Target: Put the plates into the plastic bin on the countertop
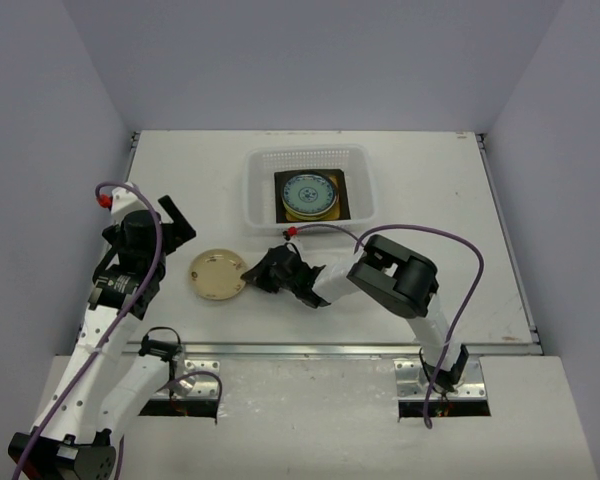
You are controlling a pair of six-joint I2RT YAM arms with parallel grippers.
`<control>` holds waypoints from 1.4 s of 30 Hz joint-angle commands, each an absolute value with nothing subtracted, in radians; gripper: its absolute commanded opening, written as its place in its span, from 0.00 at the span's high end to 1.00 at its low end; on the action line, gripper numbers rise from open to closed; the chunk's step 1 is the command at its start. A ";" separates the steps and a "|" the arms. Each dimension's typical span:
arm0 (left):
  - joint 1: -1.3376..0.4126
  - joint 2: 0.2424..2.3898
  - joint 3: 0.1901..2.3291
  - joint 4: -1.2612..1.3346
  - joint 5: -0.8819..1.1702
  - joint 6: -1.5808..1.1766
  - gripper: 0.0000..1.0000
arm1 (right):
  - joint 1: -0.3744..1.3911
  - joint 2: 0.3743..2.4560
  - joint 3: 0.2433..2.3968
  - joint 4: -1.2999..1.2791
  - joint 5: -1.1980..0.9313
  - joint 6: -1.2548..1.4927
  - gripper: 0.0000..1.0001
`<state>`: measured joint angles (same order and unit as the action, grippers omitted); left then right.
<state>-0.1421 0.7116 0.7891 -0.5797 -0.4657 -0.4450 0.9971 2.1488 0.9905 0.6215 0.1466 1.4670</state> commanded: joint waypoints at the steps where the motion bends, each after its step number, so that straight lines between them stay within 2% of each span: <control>1: -0.140 0.706 0.819 -0.538 -0.456 -0.429 0.00 | 1.007 2.132 0.900 0.534 0.168 1.486 1.00; 7: -0.140 0.709 0.817 -0.541 -0.459 -0.428 0.00 | 1.015 1.909 0.815 0.666 0.070 1.434 1.00; 10: -0.140 0.705 0.819 -0.543 -0.469 -0.430 0.00 | 1.003 1.702 0.793 0.635 0.071 1.338 1.00; 12: -0.140 0.704 0.819 -0.543 -0.470 -0.430 0.00 | 0.982 1.648 0.780 0.608 0.063 1.309 1.00; 16: -0.140 0.701 0.818 -0.543 -0.468 -0.431 0.00 | 0.808 1.460 0.758 0.453 0.018 1.237 1.00; 20: -0.140 0.699 0.813 -0.538 -0.456 -0.428 0.00 | 0.547 1.460 0.830 0.337 -0.108 1.174 1.00; 24: -0.140 0.699 0.810 -0.534 -0.445 -0.428 0.00 | 0.384 1.549 1.007 0.152 -0.190 1.075 1.00; 28: -0.140 0.710 0.808 -0.528 -0.434 -0.427 0.00 | 0.288 1.678 1.143 0.052 -0.243 1.036 1.00; 32: -0.140 0.719 0.809 -0.528 -0.428 -0.425 0.00 | 0.270 1.787 1.252 -0.016 -0.265 0.999 1.00; 34: -0.140 0.722 0.808 -0.526 -0.426 -0.425 0.00 | 0.270 1.837 1.304 -0.061 -0.272 0.980 0.96; 35: -0.140 0.722 0.807 -0.526 -0.425 -0.424 0.00 | 0.270 1.855 1.326 -0.071 -0.273 0.973 0.93; 36: -0.140 0.722 0.807 -0.526 -0.424 -0.423 0.00 | 0.270 1.872 1.349 -0.092 -0.275 0.967 0.70; 37: -0.140 0.721 0.806 -0.525 -0.423 -0.423 0.00 | 0.270 1.885 1.368 -0.111 -0.276 0.962 0.51; 40: -0.140 0.724 0.805 -0.520 -0.415 -0.423 0.00 | 0.273 1.893 1.409 -0.126 -0.294 0.942 0.28; 42: -0.138 0.731 0.805 -0.517 -0.407 -0.423 0.00 | 0.275 1.871 1.425 -0.144 -0.299 0.915 0.03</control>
<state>-0.1421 0.7264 0.7891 -0.5644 -0.4251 -0.4408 0.2694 1.9101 1.3411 -0.1212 -0.2670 0.9793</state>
